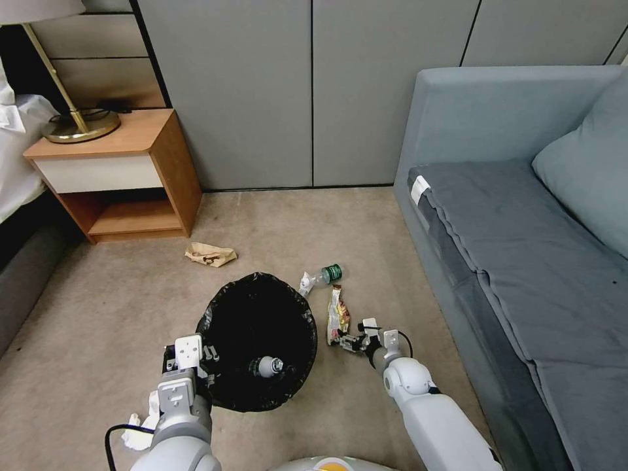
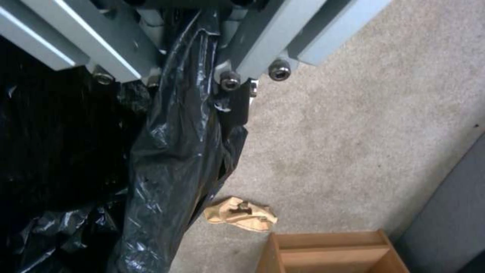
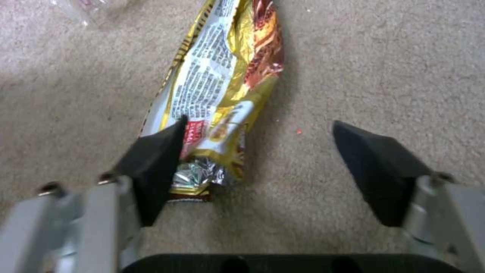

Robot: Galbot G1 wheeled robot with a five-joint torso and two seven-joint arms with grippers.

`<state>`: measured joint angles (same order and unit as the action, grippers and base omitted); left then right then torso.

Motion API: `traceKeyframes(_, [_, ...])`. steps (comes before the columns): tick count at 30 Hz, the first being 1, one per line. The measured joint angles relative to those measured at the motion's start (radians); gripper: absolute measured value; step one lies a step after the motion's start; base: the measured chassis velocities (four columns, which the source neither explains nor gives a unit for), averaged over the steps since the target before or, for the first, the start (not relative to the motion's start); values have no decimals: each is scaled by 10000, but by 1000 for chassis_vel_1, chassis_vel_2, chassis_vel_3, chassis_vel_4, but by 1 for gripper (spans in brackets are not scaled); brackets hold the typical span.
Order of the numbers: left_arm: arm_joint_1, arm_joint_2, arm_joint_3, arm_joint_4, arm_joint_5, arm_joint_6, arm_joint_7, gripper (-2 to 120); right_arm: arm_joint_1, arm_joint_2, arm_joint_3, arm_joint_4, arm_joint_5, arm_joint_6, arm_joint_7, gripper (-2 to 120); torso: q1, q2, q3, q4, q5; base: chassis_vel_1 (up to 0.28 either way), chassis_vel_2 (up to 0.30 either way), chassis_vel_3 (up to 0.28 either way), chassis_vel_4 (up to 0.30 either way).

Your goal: Pick up the trash bin, then pick up the garbage from the floor and place it into the trash bin.

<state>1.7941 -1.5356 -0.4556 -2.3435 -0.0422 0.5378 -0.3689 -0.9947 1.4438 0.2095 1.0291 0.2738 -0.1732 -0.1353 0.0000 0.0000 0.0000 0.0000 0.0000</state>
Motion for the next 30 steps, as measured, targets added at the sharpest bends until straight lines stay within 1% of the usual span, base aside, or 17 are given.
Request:
traceKeyframes(2, [4, -3, 4, 0, 4, -5, -7, 1, 17, 3, 0, -58, -35, 51, -30, 62, 0, 0, 0, 0, 0, 0, 0, 0, 0])
traceKeyframes(3, [4, -3, 4, 0, 4, -5, -7, 1, 17, 3, 0, -58, -35, 51, -30, 62, 0, 0, 0, 0, 0, 0, 0, 0, 0])
traceKeyframes(5, [11, -6, 14, 0, 9, -14, -11, 1, 42, 4, 0, -124, -86, 120, -85, 52, 0, 0, 0, 0, 0, 0, 0, 0, 0])
traceKeyframes(6, [11, -6, 14, 0, 9, -14, -11, 1, 42, 4, 0, -124, -86, 120, -85, 52, 0, 0, 0, 0, 0, 0, 0, 0, 0])
traceKeyframes(9, [26, -7, 45, 0, 28, -26, -21, 1, 82, 6, 0, -245, -122, 176, -131, 37, 0, 0, 0, 0, 0, 0, 0, 0, 0])
traceKeyframes(10, [26, -7, 45, 0, 28, -26, -21, 1, 82, 6, 0, -245, -122, 176, -131, 37, 0, 0, 0, 0, 0, 0, 0, 0, 0])
traceKeyframes(13, [38, -4, 66, 1, 32, -34, -35, 1, 109, 36, 0, -355, -143, 223, -189, 24, 0, 0, 0, 0, 0, 0, 0, 0, 0])
traceKeyframes(14, [42, -3, 68, 4, 33, -40, -41, 1, 113, 55, 1, -391, -144, 233, -204, 17, 0, 0, 0, 0, 0, 0, 0, 0, 0])
traceKeyframes(15, [42, -3, 68, 4, 33, -40, -41, 1, 113, 55, 1, -391, -144, 233, -204, 17, 0, 0, 0, 0, 0, 0, 0, 0, 0])
traceKeyframes(18, [60, 8, 76, 13, 34, -75, -61, 1, 115, 87, 2, -468, -177, 294, -253, 6, 0, 0, 0, 0, 0, 0, 0, 0, 0])
traceKeyframes(19, [60, 8, 76, 13, 34, -75, -61, 1, 115, 87, 2, -468, -177, 294, -253, 6, 0, 0, 0, 0, 0, 0, 0, 0, 0])
traceKeyframes(20, [64, 15, 76, 13, 35, -94, -65, 1, 115, 87, 3, -484, -187, 315, -268, 0, 0, 0, 0, 0, 0, 0, 0, 0, 0])
traceKeyframes(28, [57, 44, 99, 46, 35, -129, -67, 1, 80, 35, 35, -465, -206, 479, -294, 0, 0, 0, 0, 0, 0, 0, 0, 0, 0])
traceKeyframes(30, [46, 59, 99, 70, 27, -142, -66, 1, 8, -29, 75, -211, -191, 570, -287, 0, 0, 0, 0, 0, 0, 0, 0, 0, 0])
